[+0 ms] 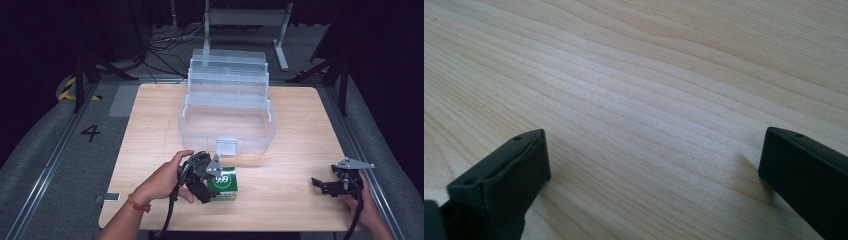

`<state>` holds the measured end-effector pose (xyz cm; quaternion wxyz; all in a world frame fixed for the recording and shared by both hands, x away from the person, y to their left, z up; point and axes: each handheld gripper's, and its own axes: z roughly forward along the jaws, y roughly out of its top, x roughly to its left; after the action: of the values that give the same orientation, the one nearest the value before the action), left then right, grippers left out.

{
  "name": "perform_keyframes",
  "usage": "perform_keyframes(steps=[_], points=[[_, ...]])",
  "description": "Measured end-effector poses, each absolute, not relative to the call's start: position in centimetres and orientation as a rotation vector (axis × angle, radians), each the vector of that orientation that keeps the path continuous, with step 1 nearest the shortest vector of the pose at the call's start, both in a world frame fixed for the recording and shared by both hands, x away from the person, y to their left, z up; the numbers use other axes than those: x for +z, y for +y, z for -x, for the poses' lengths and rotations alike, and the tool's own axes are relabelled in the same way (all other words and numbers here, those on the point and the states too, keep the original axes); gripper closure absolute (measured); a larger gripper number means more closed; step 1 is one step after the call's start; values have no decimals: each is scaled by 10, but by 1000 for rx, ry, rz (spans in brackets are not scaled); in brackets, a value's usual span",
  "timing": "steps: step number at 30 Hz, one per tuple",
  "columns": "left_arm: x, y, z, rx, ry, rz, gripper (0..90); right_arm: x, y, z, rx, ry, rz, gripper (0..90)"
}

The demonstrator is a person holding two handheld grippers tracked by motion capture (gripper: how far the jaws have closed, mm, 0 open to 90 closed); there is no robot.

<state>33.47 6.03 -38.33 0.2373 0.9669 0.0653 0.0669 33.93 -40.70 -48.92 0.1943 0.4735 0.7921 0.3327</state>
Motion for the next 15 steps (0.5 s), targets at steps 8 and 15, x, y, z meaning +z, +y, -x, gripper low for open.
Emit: perform_keyframes(steps=[8, 15], points=[[-390, 45, -349, 131, 143, -2719, 149, -489, -407, -339, 933, 2221, -1327, 4], [-387, 33, -358, 110, 116, -2753, 127, -489, -407, -339, 933, 2221, -1328, 4]])
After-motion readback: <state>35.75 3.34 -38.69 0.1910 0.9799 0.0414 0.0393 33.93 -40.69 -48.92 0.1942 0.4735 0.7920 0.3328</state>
